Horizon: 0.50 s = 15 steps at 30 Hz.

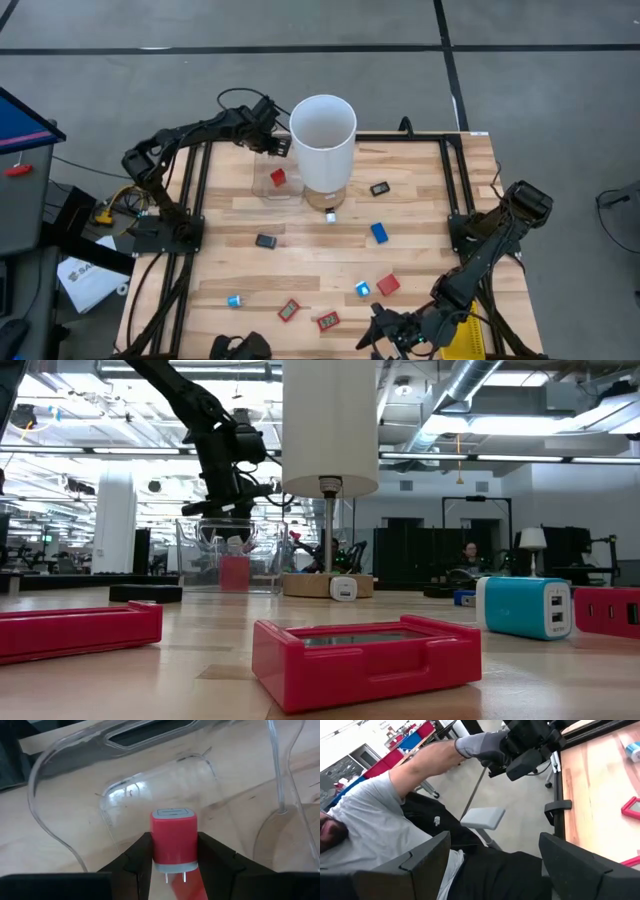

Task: Pick & Place Office items
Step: Put the pink charger adapter into the transparent bin

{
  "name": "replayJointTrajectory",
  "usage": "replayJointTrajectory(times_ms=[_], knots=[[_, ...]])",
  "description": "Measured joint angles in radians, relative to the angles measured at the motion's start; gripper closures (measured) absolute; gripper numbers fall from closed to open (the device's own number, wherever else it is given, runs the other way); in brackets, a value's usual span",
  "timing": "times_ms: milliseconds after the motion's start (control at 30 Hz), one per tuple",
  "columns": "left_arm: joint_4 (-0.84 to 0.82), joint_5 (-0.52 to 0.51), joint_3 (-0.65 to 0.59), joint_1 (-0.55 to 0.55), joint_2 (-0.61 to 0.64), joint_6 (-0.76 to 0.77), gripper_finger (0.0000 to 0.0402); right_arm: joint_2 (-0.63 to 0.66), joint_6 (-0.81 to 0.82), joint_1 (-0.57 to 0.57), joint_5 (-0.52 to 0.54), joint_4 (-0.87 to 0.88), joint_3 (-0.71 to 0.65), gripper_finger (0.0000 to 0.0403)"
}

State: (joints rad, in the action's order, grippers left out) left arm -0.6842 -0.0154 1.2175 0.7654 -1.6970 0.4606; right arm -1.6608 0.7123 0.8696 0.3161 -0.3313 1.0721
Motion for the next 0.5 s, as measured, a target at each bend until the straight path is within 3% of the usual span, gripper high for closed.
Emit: replayJointTrajectory(times_ms=[233,500], knots=[[-0.004,0.002,0.000,-0.008,0.000,0.000,0.0278,0.000,-0.006,0.000,0.000,0.005,0.000,0.0106],[0.014,0.004,0.000,-0.014,0.000,-0.008,0.0228,0.000,-0.006,0.000,0.001,0.008,0.000,0.0106]])
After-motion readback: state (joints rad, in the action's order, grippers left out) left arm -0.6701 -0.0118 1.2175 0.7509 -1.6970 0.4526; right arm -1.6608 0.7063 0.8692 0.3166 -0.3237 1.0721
